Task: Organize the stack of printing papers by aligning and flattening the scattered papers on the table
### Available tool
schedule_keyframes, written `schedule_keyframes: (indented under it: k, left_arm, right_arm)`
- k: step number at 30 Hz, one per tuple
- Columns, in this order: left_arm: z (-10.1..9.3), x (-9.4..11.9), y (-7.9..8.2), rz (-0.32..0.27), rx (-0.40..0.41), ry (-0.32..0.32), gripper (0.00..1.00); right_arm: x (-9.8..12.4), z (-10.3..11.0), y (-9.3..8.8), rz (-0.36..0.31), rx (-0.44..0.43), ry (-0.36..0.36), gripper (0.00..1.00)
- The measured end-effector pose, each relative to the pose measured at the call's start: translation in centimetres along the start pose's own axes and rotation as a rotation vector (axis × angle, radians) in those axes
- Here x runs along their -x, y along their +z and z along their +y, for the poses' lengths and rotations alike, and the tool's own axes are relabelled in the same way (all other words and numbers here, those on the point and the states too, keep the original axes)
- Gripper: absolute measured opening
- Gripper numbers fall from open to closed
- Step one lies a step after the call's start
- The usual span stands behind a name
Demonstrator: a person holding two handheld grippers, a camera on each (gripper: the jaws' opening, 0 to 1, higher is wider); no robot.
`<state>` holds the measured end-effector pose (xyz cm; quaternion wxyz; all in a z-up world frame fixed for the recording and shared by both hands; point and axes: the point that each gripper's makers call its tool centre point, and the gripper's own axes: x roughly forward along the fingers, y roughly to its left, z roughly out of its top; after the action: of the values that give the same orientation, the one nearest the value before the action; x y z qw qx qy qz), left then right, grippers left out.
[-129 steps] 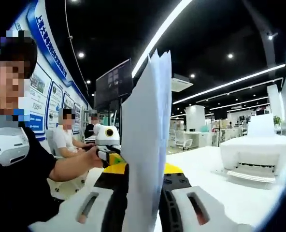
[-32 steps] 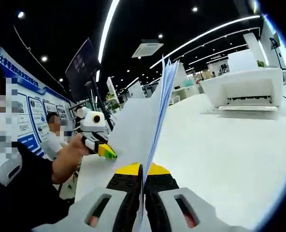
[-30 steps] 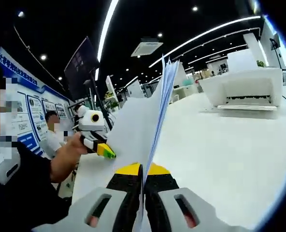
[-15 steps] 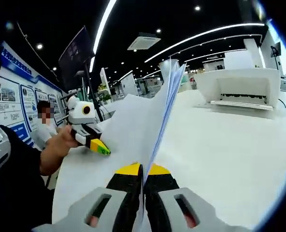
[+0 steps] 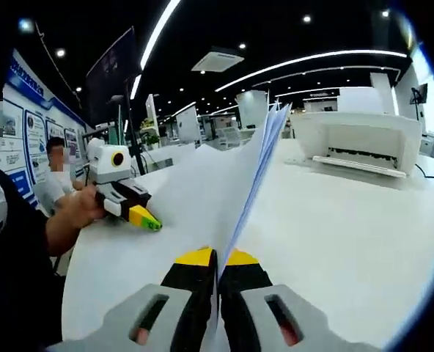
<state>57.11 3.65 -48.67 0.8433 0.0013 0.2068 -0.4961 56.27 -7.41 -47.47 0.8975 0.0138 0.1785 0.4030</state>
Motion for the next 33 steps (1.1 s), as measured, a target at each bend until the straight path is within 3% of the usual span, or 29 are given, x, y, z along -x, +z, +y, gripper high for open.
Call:
schedule_keyframes:
  k: [21, 33]
  left_arm:
    - [1.2, 0.0, -0.3, 0.009, -0.055, 0.081, 0.25]
    - [1.1, 0.2, -0.3, 0.013, -0.103, 0.095, 0.25]
  right_arm:
    - [-0.5, -1.1, -1.4, 0.072, 0.053, -0.066, 0.03]
    - [-0.7, -1.3, -1.5, 0.083, 0.107, -0.081, 0.05]
